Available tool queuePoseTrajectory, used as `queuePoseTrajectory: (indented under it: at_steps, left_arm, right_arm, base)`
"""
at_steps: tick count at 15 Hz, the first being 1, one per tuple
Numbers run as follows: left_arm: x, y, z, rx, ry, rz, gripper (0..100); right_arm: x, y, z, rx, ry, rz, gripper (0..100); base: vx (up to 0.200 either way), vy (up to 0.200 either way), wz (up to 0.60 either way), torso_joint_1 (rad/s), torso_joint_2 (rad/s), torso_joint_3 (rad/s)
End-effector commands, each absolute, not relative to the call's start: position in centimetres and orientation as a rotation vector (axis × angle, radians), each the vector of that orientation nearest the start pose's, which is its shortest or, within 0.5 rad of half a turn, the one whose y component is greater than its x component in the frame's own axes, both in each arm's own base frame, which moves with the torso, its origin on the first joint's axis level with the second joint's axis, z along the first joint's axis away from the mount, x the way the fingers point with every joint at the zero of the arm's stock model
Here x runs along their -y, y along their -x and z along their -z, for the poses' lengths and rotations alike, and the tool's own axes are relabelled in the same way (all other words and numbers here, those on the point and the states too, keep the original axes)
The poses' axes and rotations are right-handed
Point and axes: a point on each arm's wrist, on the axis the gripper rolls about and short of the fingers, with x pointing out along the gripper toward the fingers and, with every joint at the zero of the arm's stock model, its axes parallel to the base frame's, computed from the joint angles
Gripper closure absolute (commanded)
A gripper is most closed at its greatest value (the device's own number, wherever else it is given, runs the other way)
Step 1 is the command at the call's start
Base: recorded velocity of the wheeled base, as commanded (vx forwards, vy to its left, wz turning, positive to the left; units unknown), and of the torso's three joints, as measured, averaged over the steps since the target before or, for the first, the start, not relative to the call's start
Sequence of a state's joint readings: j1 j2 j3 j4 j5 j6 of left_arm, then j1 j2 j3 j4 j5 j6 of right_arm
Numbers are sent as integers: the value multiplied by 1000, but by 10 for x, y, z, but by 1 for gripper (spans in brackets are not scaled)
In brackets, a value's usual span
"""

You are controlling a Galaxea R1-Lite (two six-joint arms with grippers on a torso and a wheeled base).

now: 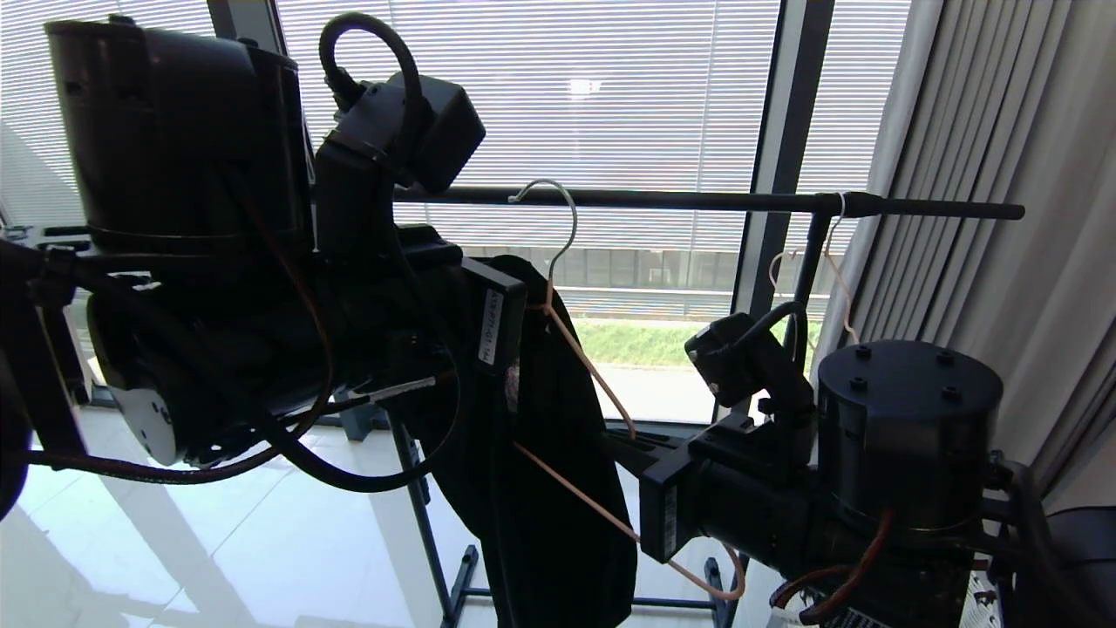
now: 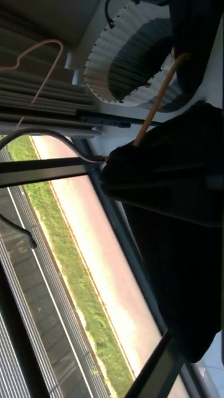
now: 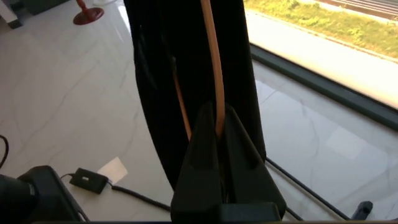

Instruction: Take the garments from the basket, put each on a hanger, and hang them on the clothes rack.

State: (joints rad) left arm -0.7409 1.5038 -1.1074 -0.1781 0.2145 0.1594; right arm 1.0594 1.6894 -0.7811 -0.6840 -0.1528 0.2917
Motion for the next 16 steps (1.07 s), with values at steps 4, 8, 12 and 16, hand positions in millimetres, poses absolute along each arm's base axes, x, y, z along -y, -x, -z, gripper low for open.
queuePoseTrajectory:
  at_steps: [4,8,12,16]
  left_arm:
    - [168,-192,-275,-149,-297,540,100]
    - [165,-188,-277,-142,-293,539,0]
    - [158,-182,-283,-118,-282,534,0]
    - [134,-176,-283,-103,-312,495,0]
  right_arm:
    - [-258,-160,-189,-288,-173,-765,100]
    - [-255,-165,-193,-257,-189,-751,100]
    - [-248,-169,-196,-139,-122,-710,100]
    - [-222,-170,-199,-92,-67,-734,100]
  base:
    - [0,0,0,0,0,0]
    - [0,0,0,0,0,0]
    - [0,0,0,0,0,0]
    - [0,0,0,0,0,0]
